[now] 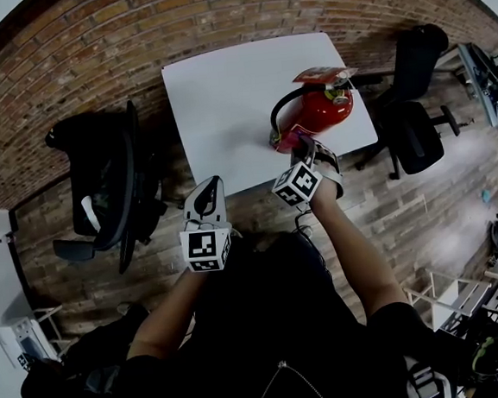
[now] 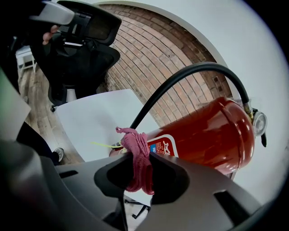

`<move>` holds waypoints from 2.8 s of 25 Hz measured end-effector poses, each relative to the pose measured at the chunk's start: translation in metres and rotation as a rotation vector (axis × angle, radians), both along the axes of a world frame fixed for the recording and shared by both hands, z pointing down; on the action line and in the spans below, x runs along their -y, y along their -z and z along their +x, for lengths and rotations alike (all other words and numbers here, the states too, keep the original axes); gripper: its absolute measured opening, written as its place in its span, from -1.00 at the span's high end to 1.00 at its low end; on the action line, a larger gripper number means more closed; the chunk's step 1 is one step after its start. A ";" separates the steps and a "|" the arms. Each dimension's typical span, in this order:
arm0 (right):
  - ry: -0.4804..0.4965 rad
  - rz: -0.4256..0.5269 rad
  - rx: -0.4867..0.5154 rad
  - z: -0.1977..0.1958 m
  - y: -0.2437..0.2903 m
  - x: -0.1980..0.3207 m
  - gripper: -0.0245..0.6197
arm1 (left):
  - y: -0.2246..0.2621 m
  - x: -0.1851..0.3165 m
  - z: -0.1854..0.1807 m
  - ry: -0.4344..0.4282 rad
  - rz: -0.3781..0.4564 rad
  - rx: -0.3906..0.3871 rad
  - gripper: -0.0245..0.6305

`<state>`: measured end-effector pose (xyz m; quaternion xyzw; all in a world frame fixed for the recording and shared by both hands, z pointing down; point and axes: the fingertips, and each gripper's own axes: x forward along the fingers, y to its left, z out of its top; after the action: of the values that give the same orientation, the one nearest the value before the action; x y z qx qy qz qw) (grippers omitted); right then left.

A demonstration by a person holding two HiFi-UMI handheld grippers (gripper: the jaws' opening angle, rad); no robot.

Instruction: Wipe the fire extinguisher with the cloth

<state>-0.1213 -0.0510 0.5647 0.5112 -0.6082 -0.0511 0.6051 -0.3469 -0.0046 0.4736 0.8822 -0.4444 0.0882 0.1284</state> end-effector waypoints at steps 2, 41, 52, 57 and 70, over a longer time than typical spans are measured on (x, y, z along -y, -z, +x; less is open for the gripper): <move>0.005 0.004 0.000 -0.001 0.007 0.001 0.60 | 0.001 0.001 0.002 -0.005 0.000 -0.002 0.84; 0.138 0.371 -0.216 -0.023 0.198 0.007 0.60 | -0.001 0.018 0.019 -0.068 0.000 -0.026 0.84; 0.119 0.379 -0.335 -0.007 0.184 0.013 0.60 | -0.001 0.009 0.027 -0.088 -0.012 -0.021 0.84; 0.142 0.374 -0.349 0.001 0.182 0.003 0.60 | -0.006 0.008 0.026 -0.091 -0.021 -0.016 0.84; 0.183 0.376 -0.347 0.052 0.172 -0.019 0.60 | 0.007 -0.001 0.068 -0.106 0.014 0.006 0.84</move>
<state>-0.0698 -0.0320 0.3925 0.5412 -0.5189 -0.3046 0.5875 -0.2792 -0.0035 0.4662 0.9051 -0.3981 0.0942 0.1160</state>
